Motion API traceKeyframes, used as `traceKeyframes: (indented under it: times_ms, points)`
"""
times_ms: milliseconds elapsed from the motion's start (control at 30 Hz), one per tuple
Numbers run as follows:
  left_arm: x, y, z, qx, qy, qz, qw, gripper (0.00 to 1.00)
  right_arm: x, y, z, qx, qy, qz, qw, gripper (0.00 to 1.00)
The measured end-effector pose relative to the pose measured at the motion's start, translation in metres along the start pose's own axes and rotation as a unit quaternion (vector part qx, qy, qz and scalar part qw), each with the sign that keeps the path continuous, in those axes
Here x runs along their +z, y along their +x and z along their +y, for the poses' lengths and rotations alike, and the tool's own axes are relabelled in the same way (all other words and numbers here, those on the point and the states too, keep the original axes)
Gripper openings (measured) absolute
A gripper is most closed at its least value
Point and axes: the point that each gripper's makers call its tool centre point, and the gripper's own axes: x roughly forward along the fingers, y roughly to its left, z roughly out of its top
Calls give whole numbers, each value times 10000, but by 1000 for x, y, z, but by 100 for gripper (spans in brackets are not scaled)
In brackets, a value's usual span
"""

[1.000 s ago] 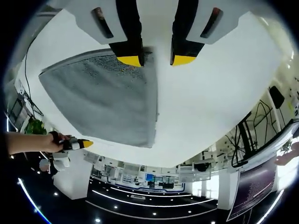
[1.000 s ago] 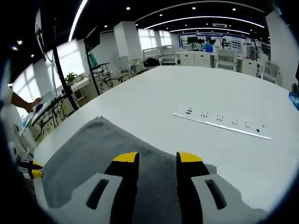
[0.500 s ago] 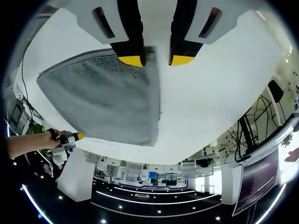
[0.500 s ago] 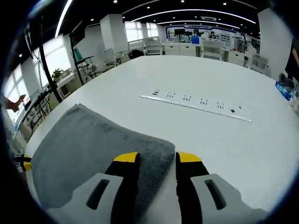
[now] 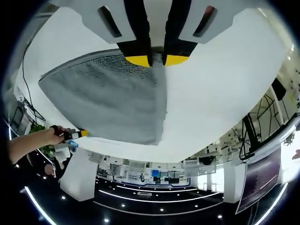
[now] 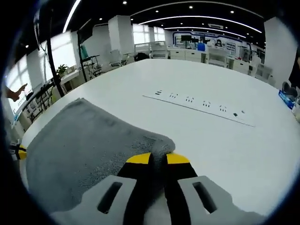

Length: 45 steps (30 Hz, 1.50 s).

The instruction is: Fold the towel on the table until its edges align and the towel forms a compact rectangular stack.

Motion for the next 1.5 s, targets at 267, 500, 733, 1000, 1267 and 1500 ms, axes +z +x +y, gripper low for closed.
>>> traceKeyframes:
  times_ms: [267, 500, 733, 1000, 1267, 1500]
  points:
    - [1, 3, -8, 116, 211, 23, 9997, 8, -8, -13, -5, -42, -84, 93, 9999, 5]
    - [3, 8, -27, -134, 538, 184, 9983, 8, -21, -28, -26, -138, -8, 192, 9997, 5]
    - [6, 8, -68, -525, 778, 318, 9951, 7, -35, -44, -60, -385, -254, 445, 9979, 5]
    - [5, 7, -124, -1017, 1138, 401, 9875, 7, -52, -72, -99, -663, -654, 615, 9938, 4]
    - [1, 10, -168, -1452, 1572, 475, 9757, 7, -66, -94, -138, -831, -571, 710, 9924, 4]
    - [-4, 11, -203, -1772, 1830, 543, 9655, 7, -78, -115, -168, -959, -469, 757, 9914, 4]
